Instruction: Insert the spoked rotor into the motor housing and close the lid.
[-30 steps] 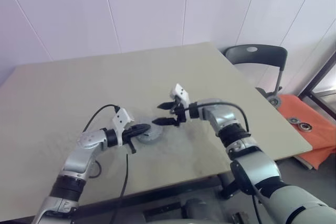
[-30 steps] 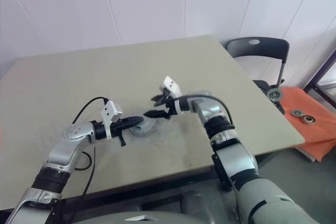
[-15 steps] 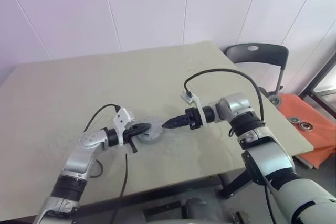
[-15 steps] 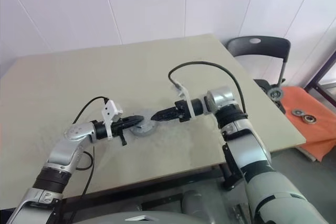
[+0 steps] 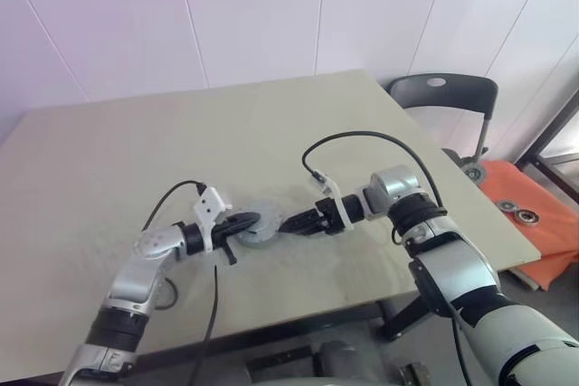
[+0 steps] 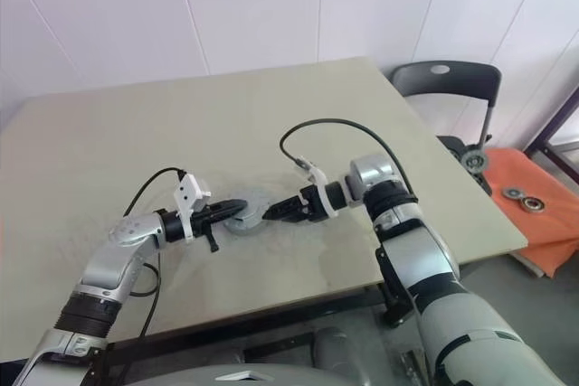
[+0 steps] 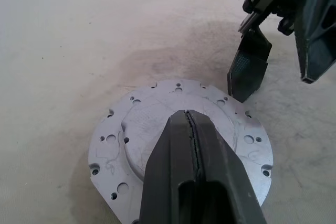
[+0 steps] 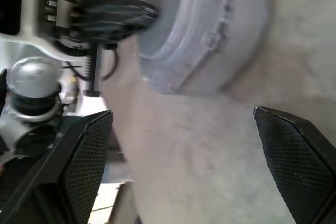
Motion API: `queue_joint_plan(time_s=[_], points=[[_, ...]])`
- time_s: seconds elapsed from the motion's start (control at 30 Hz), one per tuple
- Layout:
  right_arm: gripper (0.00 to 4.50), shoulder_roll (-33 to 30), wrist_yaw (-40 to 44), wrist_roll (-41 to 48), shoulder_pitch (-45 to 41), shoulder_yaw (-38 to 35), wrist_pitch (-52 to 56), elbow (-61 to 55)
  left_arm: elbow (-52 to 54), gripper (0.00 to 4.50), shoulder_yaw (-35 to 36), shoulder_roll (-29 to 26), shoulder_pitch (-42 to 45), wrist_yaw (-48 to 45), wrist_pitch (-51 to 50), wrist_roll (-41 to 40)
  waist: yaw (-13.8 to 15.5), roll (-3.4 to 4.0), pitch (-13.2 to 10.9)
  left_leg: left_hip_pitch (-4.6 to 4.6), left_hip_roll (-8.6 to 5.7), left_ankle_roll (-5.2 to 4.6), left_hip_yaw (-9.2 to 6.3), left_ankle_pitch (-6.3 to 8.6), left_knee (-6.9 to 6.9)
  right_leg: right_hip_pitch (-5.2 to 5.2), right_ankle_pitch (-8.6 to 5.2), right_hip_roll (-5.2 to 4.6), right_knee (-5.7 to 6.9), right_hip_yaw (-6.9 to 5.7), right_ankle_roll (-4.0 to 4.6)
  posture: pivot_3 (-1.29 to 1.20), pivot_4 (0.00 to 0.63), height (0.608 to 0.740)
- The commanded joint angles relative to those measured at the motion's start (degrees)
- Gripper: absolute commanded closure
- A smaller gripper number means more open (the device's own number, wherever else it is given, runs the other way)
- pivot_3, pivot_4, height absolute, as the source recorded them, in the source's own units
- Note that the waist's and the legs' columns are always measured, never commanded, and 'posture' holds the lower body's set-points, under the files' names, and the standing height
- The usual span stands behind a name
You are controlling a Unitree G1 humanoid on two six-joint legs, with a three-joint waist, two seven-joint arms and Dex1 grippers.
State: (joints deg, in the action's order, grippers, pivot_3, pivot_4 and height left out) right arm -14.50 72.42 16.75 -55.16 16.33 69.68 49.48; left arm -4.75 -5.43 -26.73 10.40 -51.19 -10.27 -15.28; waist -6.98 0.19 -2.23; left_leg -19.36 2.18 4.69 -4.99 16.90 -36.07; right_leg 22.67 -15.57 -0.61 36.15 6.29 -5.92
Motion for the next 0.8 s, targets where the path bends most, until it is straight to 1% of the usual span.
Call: queue_joint_plan(time_s=[0.03,0.2,0.47,0.53,0.8], points=[[0.02,0.8,-2.3,-1.1,-2.0,-0.4,-1.4,1.4,-2.4,4.50,-1.6,0.2,-2.0,0.6,-1.8,1.7,0.0,-0.01,0.0,0.01,0.00,0.00,0.00,0.00,-0.02,-0.01,0.00,0.00,0.00,0.00,0.00,0.00,0.000,0.740],[0.02,1.9,-4.3,-1.2,-3.6,-1.4,-1.7,3.2,-2.7,4.50,-1.6,0.8,-1.9,1.3,-1.4,1.7,-0.2,0.00,0.0,0.10,0.00,0.00,0.00,0.00,-0.10,-0.14,-0.07,0.00,0.02,0.00,0.12,0.00,0.000,0.740],[0.02,5.5,-11.0,0.3,-7.9,-5.3,4.0,3.9,-3.1,4.50,-1.5,1.7,-2.1,1.9,-0.9,1.8,0.0,0.01,0.0,0.05,-0.01,0.00,-0.02,0.00,-0.08,-0.09,-0.05,0.00,0.03,0.00,0.09,0.00,0.000,0.740],[0.02,5.7,-11.3,0.2,-8.0,-4.5,4.9,3.2,-2.9,4.50,-1.5,1.8,-2.1,2.0,-1.0,1.9,0.2,0.01,0.0,0.00,-0.03,0.00,-0.05,0.00,-0.05,-0.06,0.02,0.00,0.01,0.00,-0.03,0.00,0.000,0.740],[0.02,6.3,-12.5,0.4,-7.7,-3.8,7.5,3.0,-3.0,4.50,-1.3,2.2,-2.6,2.4,-0.7,1.9,0.1,0.02,0.0,-0.01,-0.07,0.00,-0.07,0.00,-0.06,-0.08,0.00,-0.03,-0.02,0.00,0.00,0.00,0.000,0.740]])
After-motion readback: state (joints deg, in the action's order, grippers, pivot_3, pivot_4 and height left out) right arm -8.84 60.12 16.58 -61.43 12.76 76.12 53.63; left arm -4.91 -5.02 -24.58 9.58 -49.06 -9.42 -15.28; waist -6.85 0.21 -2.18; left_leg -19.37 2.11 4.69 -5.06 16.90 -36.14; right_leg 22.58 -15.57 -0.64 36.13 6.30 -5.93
